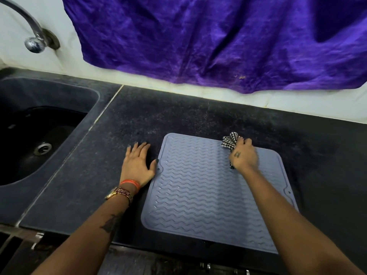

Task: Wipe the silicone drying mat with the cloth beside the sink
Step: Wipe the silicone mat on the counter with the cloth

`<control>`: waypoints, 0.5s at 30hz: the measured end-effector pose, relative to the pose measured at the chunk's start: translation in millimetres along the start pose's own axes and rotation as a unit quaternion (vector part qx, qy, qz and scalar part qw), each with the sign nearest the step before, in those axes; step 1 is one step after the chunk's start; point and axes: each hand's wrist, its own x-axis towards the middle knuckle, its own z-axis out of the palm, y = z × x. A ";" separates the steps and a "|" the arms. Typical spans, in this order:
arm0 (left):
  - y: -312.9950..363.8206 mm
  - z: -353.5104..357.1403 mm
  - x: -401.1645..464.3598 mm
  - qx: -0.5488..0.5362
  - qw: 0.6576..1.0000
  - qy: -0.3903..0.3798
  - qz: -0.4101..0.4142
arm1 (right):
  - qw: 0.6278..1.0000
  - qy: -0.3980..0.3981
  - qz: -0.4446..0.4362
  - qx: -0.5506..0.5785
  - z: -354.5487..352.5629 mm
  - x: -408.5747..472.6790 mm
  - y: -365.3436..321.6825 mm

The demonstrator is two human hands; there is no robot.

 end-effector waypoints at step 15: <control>-1.3 -0.7 -0.2 -0.011 1.000 -0.002 0.004 | 0.994 -0.020 -0.104 0.040 18.1 -9.1 -66.8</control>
